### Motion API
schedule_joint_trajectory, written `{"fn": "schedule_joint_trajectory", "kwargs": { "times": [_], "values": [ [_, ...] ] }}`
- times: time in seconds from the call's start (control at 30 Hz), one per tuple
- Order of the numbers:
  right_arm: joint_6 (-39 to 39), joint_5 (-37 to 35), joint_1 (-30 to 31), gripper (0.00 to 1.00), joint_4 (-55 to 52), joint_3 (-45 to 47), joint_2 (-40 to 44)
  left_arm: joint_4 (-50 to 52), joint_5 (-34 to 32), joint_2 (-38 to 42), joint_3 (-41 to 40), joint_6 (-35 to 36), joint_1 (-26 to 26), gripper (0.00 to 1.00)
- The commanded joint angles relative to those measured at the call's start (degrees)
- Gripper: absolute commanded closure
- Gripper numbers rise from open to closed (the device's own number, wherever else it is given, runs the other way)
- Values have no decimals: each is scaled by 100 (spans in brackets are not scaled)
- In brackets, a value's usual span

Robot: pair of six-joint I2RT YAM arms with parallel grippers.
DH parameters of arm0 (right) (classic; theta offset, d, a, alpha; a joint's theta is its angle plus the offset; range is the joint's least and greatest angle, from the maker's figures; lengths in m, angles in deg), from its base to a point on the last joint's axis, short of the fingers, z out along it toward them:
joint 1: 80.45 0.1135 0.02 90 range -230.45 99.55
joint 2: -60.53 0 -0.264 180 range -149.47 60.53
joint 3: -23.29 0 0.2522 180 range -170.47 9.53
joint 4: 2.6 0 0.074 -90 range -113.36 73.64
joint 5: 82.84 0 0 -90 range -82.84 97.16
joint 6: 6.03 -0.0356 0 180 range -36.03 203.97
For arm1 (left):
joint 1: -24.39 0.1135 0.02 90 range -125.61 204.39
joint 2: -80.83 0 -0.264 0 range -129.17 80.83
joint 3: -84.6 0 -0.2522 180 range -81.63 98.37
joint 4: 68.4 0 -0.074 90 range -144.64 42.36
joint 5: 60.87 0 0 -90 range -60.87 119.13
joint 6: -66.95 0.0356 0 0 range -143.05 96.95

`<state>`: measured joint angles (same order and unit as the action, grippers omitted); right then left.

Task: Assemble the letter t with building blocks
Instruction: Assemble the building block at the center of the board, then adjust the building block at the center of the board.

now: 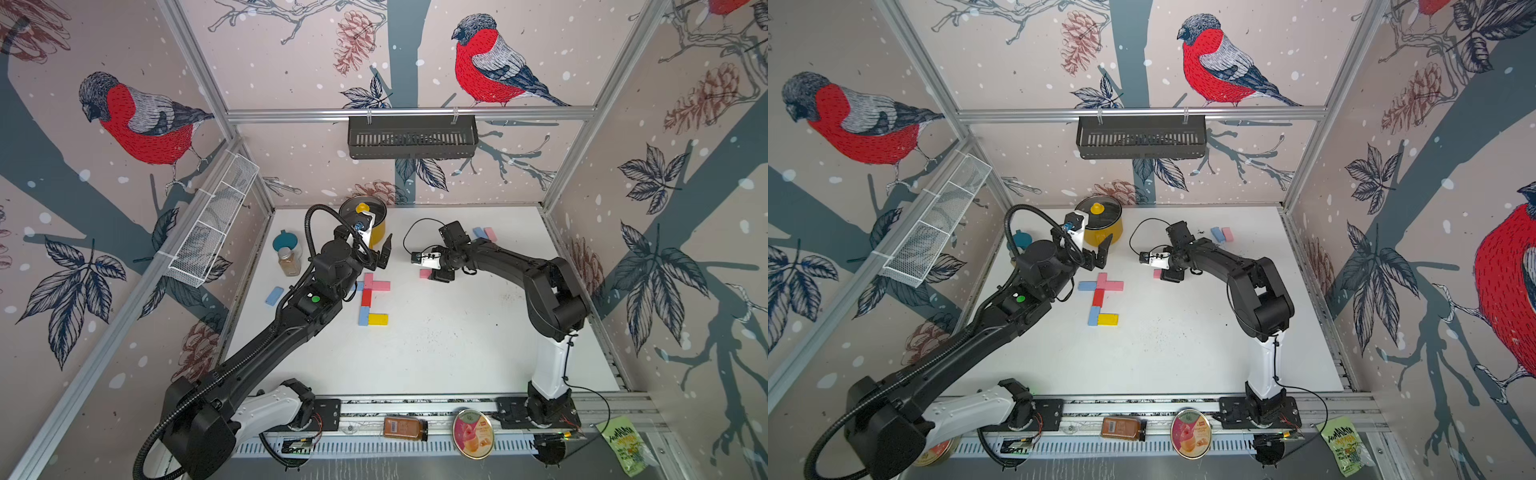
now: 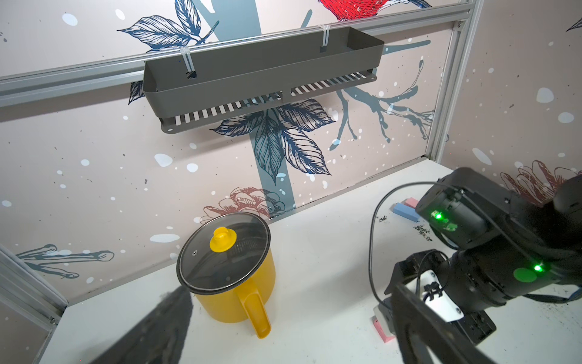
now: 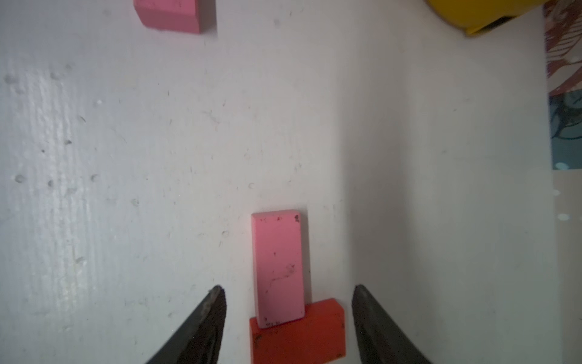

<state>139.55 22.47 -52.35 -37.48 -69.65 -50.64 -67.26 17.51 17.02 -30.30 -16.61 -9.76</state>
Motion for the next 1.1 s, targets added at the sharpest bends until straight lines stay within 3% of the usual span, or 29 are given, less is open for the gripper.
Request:
{"fn": "schedule_joint_trajectory", "kwargs": {
  "times": [0.0, 0.17, 0.23, 0.3, 0.43, 0.57, 0.73, 0.93, 1.07],
  "values": [
    [-207, 498, 11, 33, -149, -54, 303, -30, 37, 9, 45, 79, 4, 2],
    [-531, 809, -40, 33, -45, -55, 829, -30, 35, 10, 52, 68, 5, 2],
    [-1043, 809, -124, 32, 256, 24, 1073, -28, 28, 29, 52, 68, 4, 2],
    [-1736, 825, -281, 31, 412, -82, 1222, -47, 26, 51, 33, 69, 3, 2],
    [-3826, 701, -926, 32, 541, -625, 1225, -74, 36, 97, 16, 51, 1, 2],
    [-6036, 892, -1934, 24, 679, -869, 1204, -82, 24, 125, 17, 51, 0, 3],
    [-7778, 822, -2984, 21, 761, -563, 1156, -93, 10, 144, 13, 34, 5, 3],
    [-8273, 740, -3405, 20, 597, -322, 736, -99, -12, 167, 17, 24, 0, 3],
    [-8596, 732, -3562, 25, 650, -218, 420, -100, -36, 167, 17, 24, 4, 2]
  ]
}}
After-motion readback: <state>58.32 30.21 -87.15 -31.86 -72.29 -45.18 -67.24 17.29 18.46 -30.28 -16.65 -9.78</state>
